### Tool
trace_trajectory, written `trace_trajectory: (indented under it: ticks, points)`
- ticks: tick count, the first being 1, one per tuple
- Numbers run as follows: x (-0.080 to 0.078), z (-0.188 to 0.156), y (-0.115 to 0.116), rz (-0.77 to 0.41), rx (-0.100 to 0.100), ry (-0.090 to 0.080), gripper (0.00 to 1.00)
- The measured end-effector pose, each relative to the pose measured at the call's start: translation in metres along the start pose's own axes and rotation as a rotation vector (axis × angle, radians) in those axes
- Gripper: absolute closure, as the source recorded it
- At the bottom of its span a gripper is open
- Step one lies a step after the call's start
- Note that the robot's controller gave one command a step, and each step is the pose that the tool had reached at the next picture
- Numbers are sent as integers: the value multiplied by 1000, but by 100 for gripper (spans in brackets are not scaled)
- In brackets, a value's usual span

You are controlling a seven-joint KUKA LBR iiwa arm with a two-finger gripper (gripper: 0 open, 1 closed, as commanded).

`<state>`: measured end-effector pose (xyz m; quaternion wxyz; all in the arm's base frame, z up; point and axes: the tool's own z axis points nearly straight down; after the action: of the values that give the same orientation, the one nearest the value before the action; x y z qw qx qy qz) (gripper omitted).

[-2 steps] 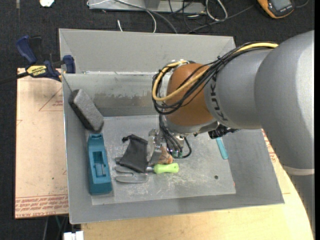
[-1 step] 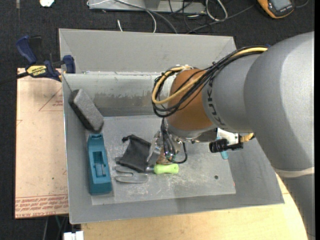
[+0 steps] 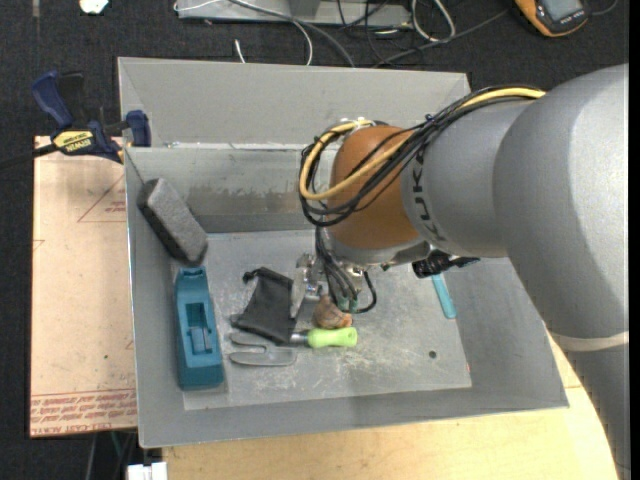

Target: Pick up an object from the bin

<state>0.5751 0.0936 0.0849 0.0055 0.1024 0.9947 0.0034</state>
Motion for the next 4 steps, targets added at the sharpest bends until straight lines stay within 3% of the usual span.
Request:
trace_trajectory:
  ticks: [4]
  points:
    - [-12, 9, 18, 42, -3, -3, 100]
